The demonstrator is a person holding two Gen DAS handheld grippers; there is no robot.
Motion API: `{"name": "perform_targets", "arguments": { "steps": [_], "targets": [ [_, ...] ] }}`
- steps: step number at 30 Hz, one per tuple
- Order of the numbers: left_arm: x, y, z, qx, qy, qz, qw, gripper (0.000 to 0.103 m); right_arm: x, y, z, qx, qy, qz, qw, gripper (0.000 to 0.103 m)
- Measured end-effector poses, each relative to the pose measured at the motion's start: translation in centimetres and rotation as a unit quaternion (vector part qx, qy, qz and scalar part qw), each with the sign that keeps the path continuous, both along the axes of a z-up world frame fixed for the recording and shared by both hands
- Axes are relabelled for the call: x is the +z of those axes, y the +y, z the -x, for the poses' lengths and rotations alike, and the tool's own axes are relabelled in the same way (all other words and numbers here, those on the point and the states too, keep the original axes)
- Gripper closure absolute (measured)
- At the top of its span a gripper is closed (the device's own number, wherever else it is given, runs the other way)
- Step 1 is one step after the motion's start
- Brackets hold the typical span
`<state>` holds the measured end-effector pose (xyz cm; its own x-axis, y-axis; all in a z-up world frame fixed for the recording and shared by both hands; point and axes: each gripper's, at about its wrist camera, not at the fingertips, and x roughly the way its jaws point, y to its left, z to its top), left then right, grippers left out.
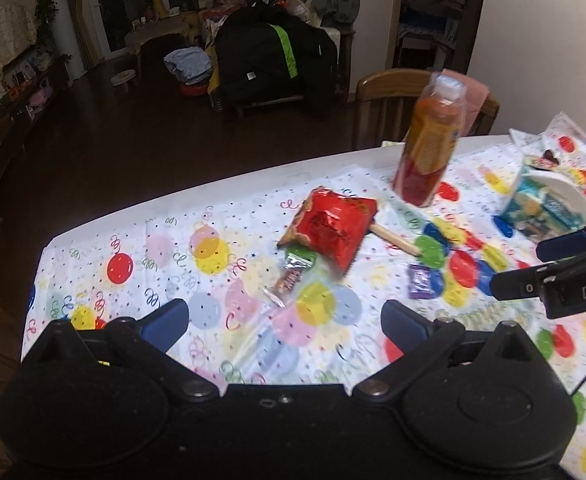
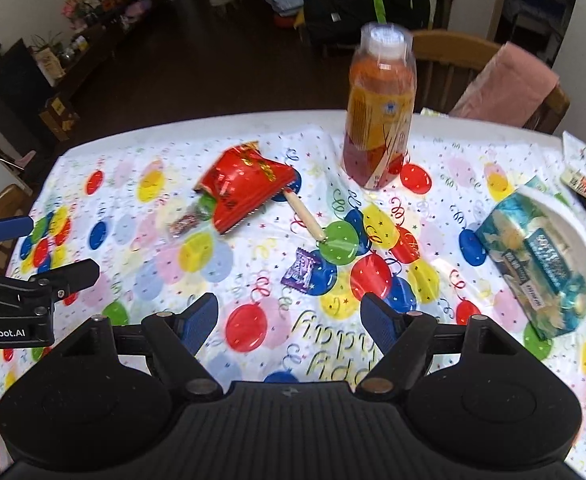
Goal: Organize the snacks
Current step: 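Grasp the small wrapped candy with left tool while right tool reaches the purple candy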
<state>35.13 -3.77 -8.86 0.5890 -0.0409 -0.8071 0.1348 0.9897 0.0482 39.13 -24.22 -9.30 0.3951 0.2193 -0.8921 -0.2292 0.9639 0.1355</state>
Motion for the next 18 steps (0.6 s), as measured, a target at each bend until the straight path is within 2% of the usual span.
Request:
{"name": "perform_targets", "arguments": {
  "steps": [4, 10, 15, 18],
  "targets": [
    [-2.1, -0.2, -2.3, -0.002, 0.01, -0.007, 0.9999, 0.002, -2.5, -0.3, -2.3, -0.017, 0.02, -0.004, 1.0, 0.025],
    [-5.1, 0.1, -5.4, -0.002, 0.042, 0.009, 0.9991, 0.012, -5.4, -0.4, -5.1, -0.039, 0.039, -0.011, 0.998, 0.025],
    [-7.3, 0.0, -7.0, -0.024, 0.046, -0.003, 0.9987, 0.023, -7.8, 0.0, -6.4, -0.048, 0.057, -0.019, 0.997, 0.025],
    [-8.5, 0.1, -7.9, -0.031, 0.055, 0.0, 0.998, 0.03, -8.9, 0.6, -6.9, -0.048, 0.064, -0.014, 0.997, 0.032]
  ]
}}
